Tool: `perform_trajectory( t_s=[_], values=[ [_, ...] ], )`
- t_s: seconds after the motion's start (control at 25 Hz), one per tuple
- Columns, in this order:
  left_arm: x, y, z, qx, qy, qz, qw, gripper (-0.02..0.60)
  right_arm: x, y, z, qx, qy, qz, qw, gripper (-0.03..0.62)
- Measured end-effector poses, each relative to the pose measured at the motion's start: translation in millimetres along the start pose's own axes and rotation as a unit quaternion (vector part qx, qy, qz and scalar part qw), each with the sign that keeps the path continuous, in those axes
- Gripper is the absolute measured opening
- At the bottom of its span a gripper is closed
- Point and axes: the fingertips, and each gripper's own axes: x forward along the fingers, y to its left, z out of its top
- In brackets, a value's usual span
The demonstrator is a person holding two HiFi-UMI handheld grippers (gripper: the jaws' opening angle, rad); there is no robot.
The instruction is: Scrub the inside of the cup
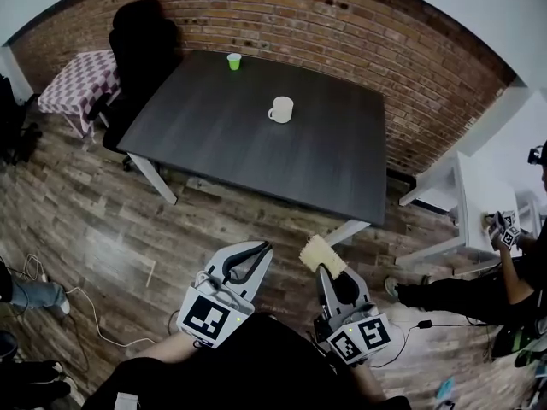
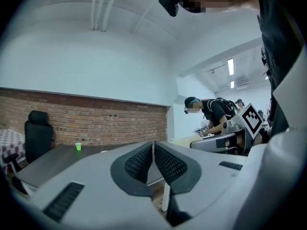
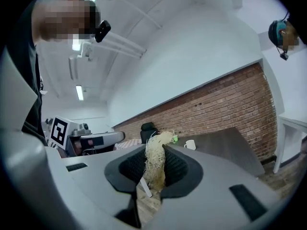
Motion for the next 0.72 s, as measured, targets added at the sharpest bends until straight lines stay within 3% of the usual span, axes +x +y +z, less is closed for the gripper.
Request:
perform_trajectory(
  t_s=[0.28,0.56,0.72],
  values=[
    [7.1,64.9,-15.8,-0.019,0.014,-0.006,0.9997,0.028,59.3,7.8,-5.9,-0.009,0.010,-0.005,1.000,0.091],
    [24.7,176.1,-25.4,-0.038,0.002,-0.009,0.9992,0.028,157.4,-3.3,-11.1,0.006,0.034,-0.049,0.998,0.091],
    [34.0,232.6,-47.3,-0.059,0.030,-0.012,0.9977,0.028,203.2,-6.5,-12.6,0.006,0.047,-0.071,0.996,0.091]
  ],
)
